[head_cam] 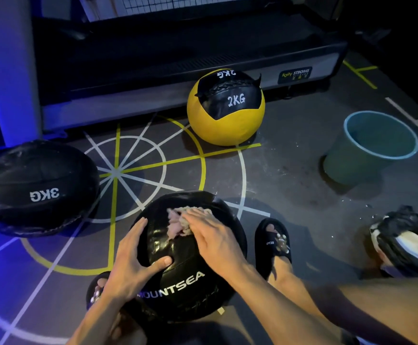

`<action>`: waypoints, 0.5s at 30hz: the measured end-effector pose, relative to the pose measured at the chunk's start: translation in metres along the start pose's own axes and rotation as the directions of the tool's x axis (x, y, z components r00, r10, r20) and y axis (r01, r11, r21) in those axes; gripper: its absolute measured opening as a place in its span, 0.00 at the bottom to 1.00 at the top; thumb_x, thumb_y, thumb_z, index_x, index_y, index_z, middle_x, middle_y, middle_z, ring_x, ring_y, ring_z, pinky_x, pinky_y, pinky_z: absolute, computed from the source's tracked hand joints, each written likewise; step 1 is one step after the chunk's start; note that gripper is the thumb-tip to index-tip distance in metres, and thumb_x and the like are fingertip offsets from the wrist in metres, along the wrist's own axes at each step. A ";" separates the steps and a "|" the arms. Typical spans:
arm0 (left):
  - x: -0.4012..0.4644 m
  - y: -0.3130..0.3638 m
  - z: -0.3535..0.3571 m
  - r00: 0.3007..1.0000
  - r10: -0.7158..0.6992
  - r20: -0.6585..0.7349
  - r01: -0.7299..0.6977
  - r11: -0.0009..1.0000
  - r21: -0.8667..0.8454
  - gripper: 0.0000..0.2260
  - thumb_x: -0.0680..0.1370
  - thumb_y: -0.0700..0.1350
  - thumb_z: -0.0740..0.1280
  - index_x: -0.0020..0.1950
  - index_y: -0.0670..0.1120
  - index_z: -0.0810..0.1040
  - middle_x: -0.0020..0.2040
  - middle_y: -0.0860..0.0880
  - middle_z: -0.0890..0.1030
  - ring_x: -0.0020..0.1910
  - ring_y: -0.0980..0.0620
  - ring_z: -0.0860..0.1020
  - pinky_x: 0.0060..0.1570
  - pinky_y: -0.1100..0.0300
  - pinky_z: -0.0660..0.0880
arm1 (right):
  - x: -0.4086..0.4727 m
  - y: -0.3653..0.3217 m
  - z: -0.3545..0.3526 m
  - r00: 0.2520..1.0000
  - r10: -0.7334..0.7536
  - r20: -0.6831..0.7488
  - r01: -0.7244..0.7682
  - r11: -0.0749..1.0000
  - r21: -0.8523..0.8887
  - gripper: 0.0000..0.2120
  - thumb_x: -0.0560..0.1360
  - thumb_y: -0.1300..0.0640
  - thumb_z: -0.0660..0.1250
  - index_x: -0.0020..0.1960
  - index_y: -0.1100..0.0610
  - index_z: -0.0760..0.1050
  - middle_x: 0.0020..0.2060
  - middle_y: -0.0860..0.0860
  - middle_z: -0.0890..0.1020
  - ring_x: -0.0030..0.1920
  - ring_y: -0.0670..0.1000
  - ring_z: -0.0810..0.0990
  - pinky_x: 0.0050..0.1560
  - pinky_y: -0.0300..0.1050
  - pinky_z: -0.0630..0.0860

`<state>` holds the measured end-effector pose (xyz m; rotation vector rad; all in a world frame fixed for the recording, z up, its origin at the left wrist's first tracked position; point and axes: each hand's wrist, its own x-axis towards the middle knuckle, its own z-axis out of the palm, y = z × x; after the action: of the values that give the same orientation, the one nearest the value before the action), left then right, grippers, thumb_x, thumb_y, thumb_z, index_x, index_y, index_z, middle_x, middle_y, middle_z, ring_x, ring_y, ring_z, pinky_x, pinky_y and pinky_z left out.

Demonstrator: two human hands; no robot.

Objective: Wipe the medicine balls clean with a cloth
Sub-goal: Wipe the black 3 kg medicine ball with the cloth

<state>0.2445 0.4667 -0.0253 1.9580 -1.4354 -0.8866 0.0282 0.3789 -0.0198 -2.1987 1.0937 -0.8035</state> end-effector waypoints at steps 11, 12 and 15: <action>0.010 0.029 -0.009 0.995 0.038 0.092 -0.061 0.962 0.267 0.59 0.57 0.85 0.64 0.82 0.65 0.49 0.83 0.61 0.47 0.82 0.49 0.44 0.79 0.40 0.51 | -0.017 0.002 0.020 0.955 0.217 -0.202 -0.198 0.974 0.110 0.18 0.82 0.62 0.64 0.71 0.55 0.76 0.71 0.44 0.73 0.73 0.38 0.67 0.72 0.29 0.63; 0.007 0.023 -0.007 0.998 0.036 0.059 -0.051 0.959 0.280 0.59 0.56 0.85 0.64 0.82 0.66 0.48 0.83 0.61 0.47 0.82 0.48 0.44 0.79 0.39 0.52 | -0.018 -0.004 0.022 0.978 0.144 -0.150 -0.130 0.987 0.096 0.18 0.83 0.62 0.64 0.72 0.55 0.75 0.73 0.46 0.73 0.75 0.41 0.66 0.74 0.32 0.61; 0.000 0.001 -0.017 1.000 0.017 0.021 -0.022 0.976 0.216 0.57 0.56 0.82 0.69 0.81 0.67 0.51 0.80 0.69 0.47 0.80 0.52 0.47 0.77 0.37 0.56 | -0.019 0.000 0.027 0.994 -0.090 -0.067 0.091 0.996 0.009 0.20 0.82 0.64 0.65 0.73 0.57 0.73 0.73 0.51 0.74 0.76 0.46 0.67 0.76 0.39 0.62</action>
<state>0.2568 0.4671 -0.0137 2.0924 -1.6177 -0.7696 0.0376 0.4000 -0.0430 -2.2391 1.0236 -0.9265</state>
